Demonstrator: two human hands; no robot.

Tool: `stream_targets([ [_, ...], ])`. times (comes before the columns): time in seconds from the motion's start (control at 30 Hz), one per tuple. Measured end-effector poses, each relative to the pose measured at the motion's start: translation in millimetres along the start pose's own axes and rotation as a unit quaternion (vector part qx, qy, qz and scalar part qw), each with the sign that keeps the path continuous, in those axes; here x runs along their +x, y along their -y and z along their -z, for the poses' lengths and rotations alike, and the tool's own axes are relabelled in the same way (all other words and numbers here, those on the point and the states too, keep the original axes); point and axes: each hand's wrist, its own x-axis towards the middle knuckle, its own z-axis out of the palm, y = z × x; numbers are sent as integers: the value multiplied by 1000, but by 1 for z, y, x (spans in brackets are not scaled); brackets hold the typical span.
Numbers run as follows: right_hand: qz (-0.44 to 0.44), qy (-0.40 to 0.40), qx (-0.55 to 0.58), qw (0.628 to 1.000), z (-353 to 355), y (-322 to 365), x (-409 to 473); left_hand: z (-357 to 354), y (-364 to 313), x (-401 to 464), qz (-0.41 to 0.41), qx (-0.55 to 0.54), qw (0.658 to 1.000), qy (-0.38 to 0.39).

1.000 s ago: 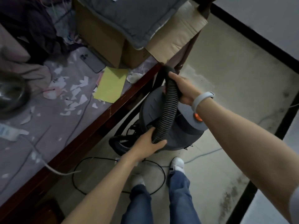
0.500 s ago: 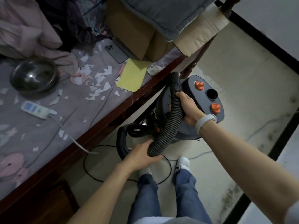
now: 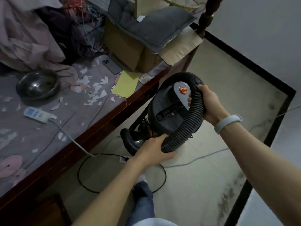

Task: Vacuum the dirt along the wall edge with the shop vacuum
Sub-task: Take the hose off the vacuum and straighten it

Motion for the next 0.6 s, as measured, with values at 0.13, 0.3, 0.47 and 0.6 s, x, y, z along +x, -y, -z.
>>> stream_targets([
  [0.13, -1, 22, -36, 999, -1, -10, -34, -24, 1, -29, 1, 0, 1000, 5],
  [0.3, -41, 48, -85, 994, -4, -77, -78, -65, 44, -89, 65, -13, 998, 7],
  [0.47, -49, 64, -131, 988, -7, -129, -112, -100, 75, -132, 110, -40, 993, 14],
  [0.6, -44, 33, -128, 990, 9, -152, -142, -125, 81, -156, 113, -36, 992, 47],
])
